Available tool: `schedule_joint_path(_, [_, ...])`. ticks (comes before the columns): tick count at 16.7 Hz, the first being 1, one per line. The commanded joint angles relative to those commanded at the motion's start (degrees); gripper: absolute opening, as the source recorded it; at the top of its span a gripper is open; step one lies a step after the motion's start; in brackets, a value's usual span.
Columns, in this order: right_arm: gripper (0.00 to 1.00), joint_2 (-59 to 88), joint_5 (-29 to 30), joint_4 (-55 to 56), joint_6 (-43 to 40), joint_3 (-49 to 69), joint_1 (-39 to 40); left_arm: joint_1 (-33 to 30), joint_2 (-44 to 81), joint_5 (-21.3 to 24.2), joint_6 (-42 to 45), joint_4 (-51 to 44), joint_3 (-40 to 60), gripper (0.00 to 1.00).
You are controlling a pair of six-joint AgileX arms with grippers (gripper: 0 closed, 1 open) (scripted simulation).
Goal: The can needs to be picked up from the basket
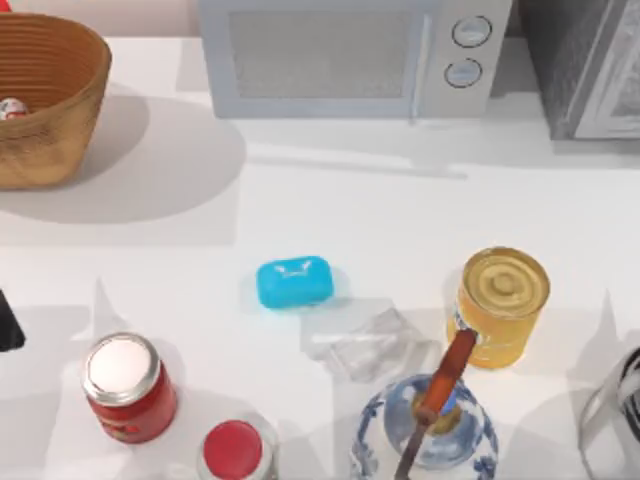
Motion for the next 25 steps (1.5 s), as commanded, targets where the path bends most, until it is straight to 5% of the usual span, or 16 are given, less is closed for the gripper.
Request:
schedule_joint_path(19, [1.0,0.0,0.0,0.0,0.0,0.0,0.0,5.08,102.98,4.41,5.78,-51.72,97.65,1.0])
schedule_joint_path(25, [1.0,0.0,0.0,0.0,0.0,0.0,0.0,6.71,126.14,4.93,8.43,-63.44,119.82,1.0])
